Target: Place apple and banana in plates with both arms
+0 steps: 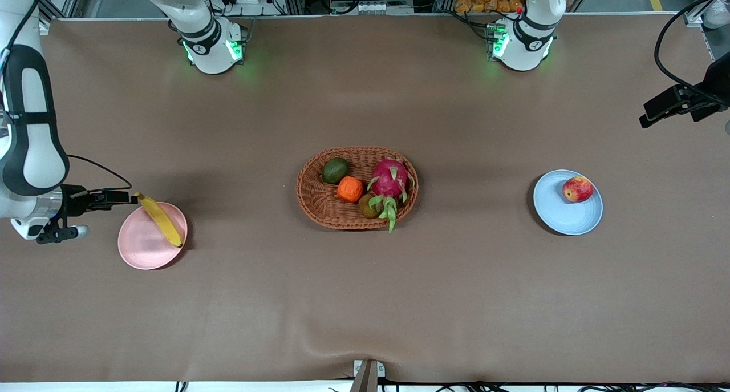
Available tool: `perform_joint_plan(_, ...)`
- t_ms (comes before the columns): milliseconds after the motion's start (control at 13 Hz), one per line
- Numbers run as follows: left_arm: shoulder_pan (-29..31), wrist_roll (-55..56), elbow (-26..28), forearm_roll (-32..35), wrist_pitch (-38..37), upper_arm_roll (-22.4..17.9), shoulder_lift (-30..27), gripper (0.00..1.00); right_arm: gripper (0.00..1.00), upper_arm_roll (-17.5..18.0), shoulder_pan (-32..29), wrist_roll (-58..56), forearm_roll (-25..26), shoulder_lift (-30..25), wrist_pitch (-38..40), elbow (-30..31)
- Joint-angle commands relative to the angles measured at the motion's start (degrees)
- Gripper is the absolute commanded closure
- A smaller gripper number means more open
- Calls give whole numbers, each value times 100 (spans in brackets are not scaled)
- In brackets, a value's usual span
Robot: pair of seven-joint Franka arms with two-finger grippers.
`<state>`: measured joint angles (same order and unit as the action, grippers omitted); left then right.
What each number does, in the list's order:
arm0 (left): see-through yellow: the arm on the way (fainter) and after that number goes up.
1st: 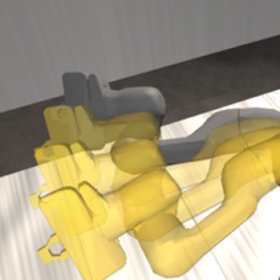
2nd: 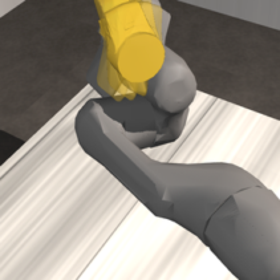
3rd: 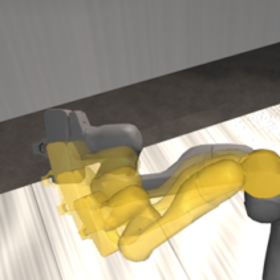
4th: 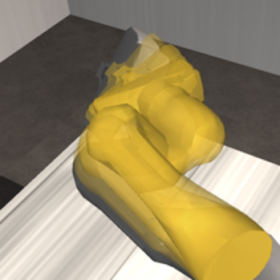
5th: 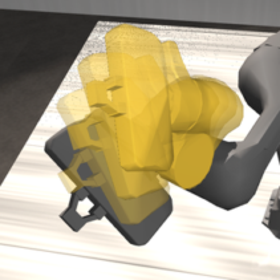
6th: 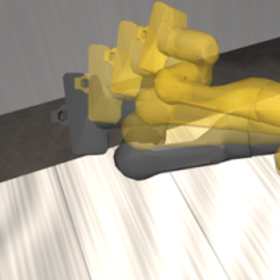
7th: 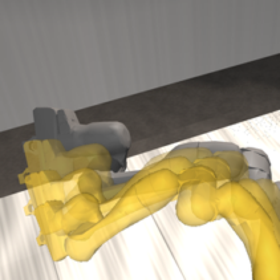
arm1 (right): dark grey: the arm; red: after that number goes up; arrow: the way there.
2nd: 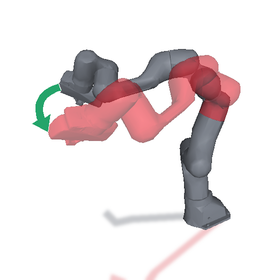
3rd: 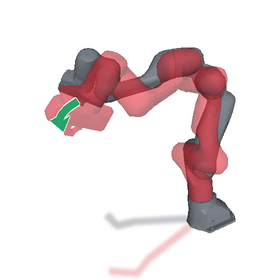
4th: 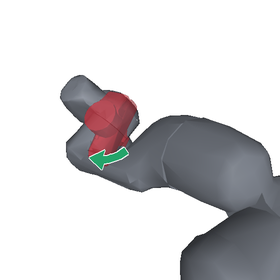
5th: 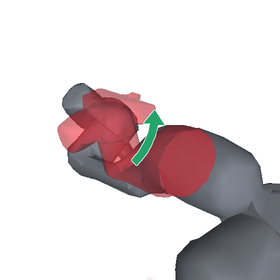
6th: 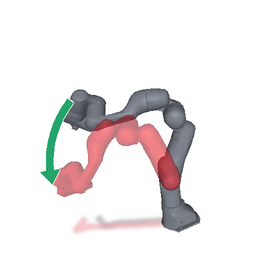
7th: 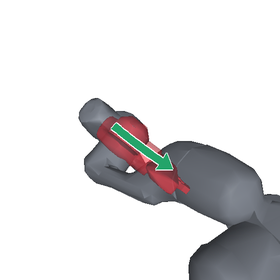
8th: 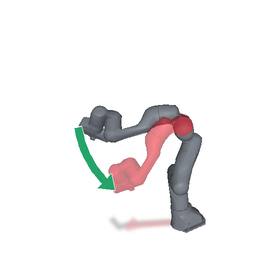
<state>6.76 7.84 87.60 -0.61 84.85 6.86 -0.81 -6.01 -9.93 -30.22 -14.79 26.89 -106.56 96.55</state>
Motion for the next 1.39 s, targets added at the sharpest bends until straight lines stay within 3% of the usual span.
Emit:
perform_joint_plan(0,53,-99,161,35,14,44,-174,0,0,-14,307,-10,20,-570,100,110)
perform_joint_plan(309,53,-99,161,26,14,44,-173,0,0,-32,553,208,143,-1053,214,145)
perform_joint_plan(617,53,-99,143,26,-4,44,-182,0,0,-14,1089,1579,906,-1843,680,154)
perform_joint_plan(772,53,-81,152,26,-39,44,-191,0,0,-40,1038,1747,1057,-2310,654,268)
perform_joint_plan(1003,18,-73,152,26,-48,52,-226,0,0,-93,897,1817,1057,-2373,1319,-363)
perform_joint_plan(1312,18,-55,152,26,-57,167,-217,0,0,-76,747,2284,1171,-2995,1734,-365)
